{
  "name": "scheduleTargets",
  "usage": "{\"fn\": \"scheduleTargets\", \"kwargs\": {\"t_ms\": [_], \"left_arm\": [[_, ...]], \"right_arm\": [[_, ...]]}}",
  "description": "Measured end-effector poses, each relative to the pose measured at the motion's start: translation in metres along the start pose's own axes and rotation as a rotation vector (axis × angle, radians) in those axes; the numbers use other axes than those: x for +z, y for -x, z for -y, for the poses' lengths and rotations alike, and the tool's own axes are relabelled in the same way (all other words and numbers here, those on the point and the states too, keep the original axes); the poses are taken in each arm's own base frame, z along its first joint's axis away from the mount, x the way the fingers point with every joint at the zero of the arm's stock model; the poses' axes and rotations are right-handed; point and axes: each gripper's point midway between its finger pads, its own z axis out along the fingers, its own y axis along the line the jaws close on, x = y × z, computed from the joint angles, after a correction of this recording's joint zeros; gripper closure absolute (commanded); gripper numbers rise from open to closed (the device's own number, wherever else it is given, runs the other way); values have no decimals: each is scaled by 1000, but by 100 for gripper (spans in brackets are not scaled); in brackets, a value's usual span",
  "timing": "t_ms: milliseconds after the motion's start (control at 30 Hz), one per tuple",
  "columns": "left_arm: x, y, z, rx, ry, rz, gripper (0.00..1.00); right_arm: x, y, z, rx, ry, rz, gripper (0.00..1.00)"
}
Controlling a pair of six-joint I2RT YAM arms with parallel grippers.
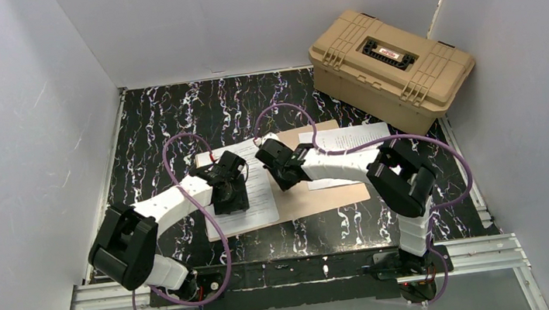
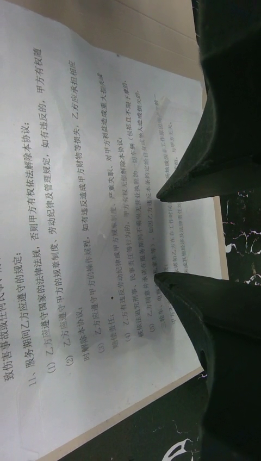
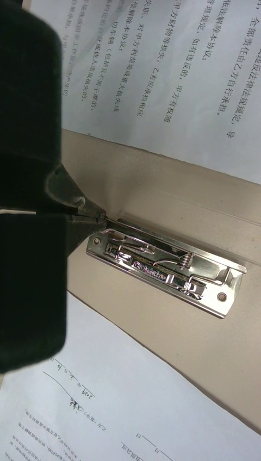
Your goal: Put the files into the folder
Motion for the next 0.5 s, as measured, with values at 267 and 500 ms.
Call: {"fn": "scheduleTargets", "kwargs": {"t_ms": [267, 500], "left_arm": [[3, -1, 0, -7, 6, -4, 53], [5, 0, -1, -11, 15, -1, 56]], "right_arm": [[2, -2, 7, -5, -45, 5, 99], [4, -3, 7, -10, -59, 10, 99]]}}
